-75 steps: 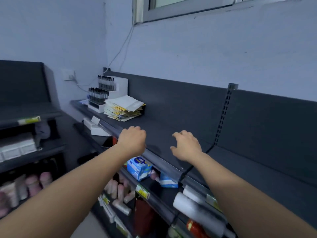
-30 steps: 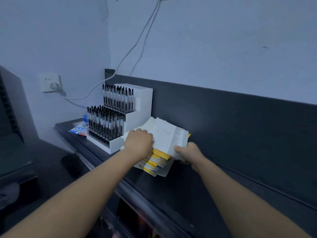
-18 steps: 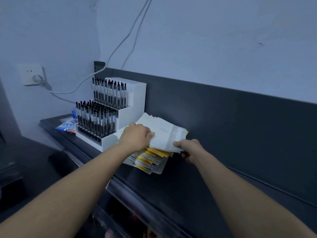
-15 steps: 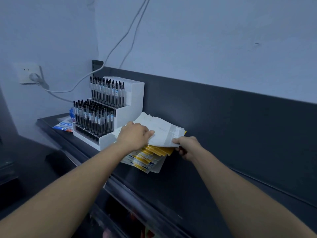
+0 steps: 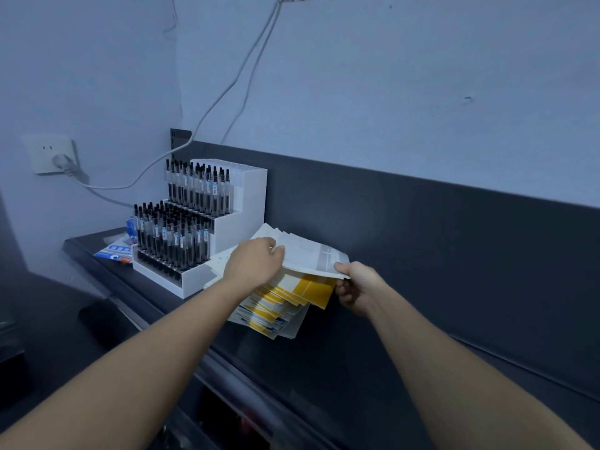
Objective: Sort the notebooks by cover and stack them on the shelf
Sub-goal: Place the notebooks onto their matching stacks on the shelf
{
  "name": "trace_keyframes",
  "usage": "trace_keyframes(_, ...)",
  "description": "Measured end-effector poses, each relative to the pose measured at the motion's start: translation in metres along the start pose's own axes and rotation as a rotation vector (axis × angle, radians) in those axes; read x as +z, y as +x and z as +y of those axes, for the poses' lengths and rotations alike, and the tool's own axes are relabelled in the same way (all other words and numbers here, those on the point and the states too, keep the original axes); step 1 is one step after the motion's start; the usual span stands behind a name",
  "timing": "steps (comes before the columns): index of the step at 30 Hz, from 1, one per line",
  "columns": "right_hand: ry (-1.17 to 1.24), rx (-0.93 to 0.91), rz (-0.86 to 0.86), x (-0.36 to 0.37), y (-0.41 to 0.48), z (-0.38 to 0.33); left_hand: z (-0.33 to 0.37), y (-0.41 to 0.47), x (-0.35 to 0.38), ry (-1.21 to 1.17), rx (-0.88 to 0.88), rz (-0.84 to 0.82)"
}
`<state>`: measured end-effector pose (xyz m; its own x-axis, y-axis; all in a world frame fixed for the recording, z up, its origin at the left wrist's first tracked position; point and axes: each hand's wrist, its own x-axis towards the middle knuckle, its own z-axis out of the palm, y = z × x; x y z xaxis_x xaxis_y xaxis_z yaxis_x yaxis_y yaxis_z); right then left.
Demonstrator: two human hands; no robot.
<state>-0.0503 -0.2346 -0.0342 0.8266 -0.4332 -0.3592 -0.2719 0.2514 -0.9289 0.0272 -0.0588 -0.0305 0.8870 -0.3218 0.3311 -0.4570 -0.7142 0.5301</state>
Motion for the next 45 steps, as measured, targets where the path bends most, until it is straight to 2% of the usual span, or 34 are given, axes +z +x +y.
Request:
trace_keyframes(4, 0.169, -0.004, -0.019, -0.004, -0.009, 0.004, 0.016, -0.002, -0.003, -0.434, -0.130, -0.077)
trace_keyframes(6, 0.172, -0.062, -0.027, -0.008, -0.011, 0.004, 0.021, -0.003, -0.002, -0.637, -0.216, -0.112)
trace_keyframes(10, 0.019, -0.259, 0.038, -0.022, -0.016, 0.005, 0.030, -0.011, 0.002, -0.761, -0.286, -0.191)
trace_keyframes(13, -0.004, -0.332, 0.105, -0.039, -0.020, 0.008, 0.039, -0.016, 0.009, -0.872, -0.317, -0.223)
trace_keyframes(21, 0.041, -0.386, 0.207, -0.091, -0.059, 0.028, 0.080, -0.056, 0.036, -0.891, -0.200, -0.195)
trace_keyframes(29, 0.077, -0.454, 0.381, -0.140, -0.124, 0.054, 0.116, -0.098, 0.061, -0.839, -0.056, -0.341)
trace_keyframes(37, 0.068, -0.436, 0.615, -0.186, -0.197, 0.099, 0.156, -0.165, 0.081, -0.781, 0.071, -0.437)
trace_keyframes(45, -0.044, -0.440, 0.810, -0.251, -0.276, 0.122, 0.223, -0.231, 0.103, -0.774, 0.163, -0.579)
